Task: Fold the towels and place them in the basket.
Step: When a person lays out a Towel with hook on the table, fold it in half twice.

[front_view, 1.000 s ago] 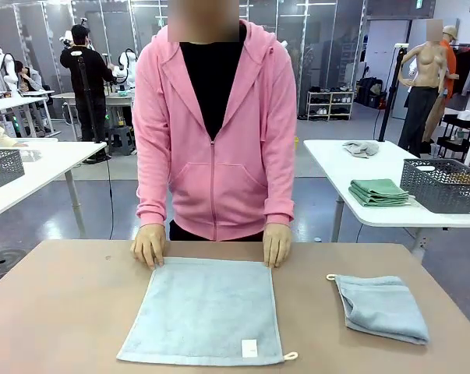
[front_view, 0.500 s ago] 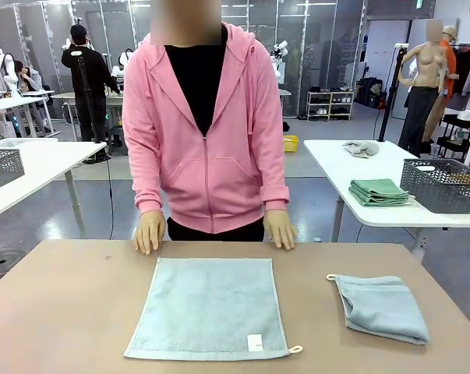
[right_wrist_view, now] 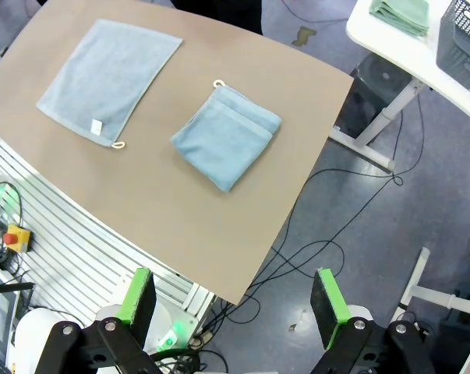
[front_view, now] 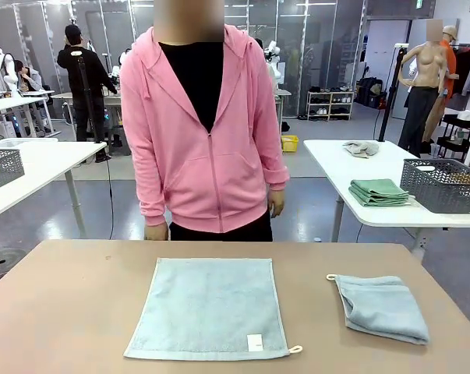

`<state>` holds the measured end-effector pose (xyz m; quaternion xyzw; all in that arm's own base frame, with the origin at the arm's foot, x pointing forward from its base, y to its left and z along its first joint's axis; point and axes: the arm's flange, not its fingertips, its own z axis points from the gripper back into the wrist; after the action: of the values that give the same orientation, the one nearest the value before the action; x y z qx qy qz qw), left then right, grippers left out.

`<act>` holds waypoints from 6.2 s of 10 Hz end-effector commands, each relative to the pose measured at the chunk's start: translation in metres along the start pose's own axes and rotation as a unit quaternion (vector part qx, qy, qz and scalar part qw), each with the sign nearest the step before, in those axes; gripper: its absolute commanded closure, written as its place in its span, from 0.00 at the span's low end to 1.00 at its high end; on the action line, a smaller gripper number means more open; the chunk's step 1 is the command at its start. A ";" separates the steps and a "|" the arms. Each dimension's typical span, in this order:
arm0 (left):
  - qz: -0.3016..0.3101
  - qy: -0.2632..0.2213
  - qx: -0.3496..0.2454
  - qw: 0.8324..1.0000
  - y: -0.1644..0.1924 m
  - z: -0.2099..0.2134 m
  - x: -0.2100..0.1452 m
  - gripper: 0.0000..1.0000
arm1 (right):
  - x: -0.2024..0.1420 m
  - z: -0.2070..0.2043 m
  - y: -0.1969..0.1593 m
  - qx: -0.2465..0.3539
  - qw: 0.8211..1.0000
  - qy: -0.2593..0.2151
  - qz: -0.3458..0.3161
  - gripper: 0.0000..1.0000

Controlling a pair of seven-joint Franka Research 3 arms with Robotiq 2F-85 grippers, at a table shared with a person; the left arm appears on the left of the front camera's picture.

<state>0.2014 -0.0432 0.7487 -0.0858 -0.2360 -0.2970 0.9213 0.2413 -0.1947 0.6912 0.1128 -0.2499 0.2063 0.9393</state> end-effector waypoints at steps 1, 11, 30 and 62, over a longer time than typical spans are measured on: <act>0.000 0.000 0.000 1.000 0.000 0.000 0.000 0.00 | 0.000 0.000 0.000 0.000 1.000 0.000 0.000 0.00; -0.348 0.029 0.011 0.937 -0.070 -0.166 0.013 0.00 | 0.026 -0.213 0.221 0.003 0.903 0.114 0.415 0.00; -0.439 0.119 -0.101 0.885 -0.090 -0.392 -0.035 0.00 | 0.026 -0.409 0.321 0.125 0.795 0.219 0.552 0.00; -0.434 0.161 -0.085 0.882 -0.056 -0.504 -0.046 1.00 | 0.058 -0.546 0.307 0.125 0.807 0.244 0.523 1.00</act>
<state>0.3576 -0.2428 0.2956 -0.0024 -0.0643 -0.6872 0.7236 0.3787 0.2683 0.2936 0.0286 -0.0150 0.7179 0.6954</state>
